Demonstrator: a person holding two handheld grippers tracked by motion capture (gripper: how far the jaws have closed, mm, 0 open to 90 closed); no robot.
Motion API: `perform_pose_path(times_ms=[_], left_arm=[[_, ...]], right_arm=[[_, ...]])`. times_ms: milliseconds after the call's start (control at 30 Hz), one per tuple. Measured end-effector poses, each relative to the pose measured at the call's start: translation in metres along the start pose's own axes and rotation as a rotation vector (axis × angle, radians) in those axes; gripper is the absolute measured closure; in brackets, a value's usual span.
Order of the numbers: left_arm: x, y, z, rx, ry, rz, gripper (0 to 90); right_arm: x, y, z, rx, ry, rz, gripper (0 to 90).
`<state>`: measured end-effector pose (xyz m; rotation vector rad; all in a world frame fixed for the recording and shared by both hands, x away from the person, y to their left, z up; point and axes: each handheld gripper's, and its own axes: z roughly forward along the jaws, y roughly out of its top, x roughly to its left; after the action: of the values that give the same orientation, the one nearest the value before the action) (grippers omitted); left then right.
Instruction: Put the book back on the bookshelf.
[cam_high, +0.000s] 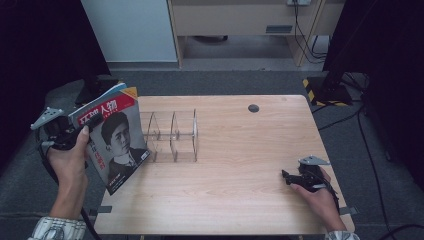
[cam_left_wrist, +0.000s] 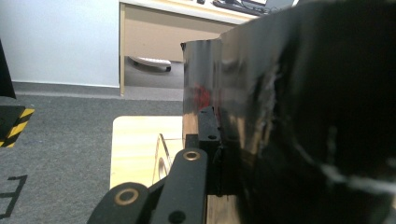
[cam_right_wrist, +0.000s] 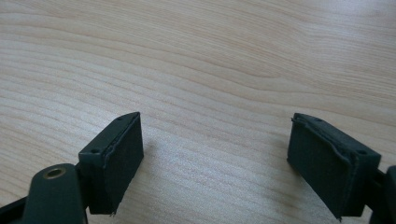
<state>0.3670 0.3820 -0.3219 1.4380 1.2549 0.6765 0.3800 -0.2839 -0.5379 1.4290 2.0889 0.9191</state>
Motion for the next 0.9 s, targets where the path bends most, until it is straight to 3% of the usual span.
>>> perform_pose_path(times_ms=[533,900], left_arm=[[0.003,-0.001,0.011,-0.035,0.012,-0.018,86.3],[0.000,-0.003,0.020,-0.029,0.007,0.005,86.3]], right_arm=[[0.001,0.000,0.000,0.000,0.006,-0.007,18.6],[0.001,0.000,0.000,-0.001,0.008,-0.011,18.6]])
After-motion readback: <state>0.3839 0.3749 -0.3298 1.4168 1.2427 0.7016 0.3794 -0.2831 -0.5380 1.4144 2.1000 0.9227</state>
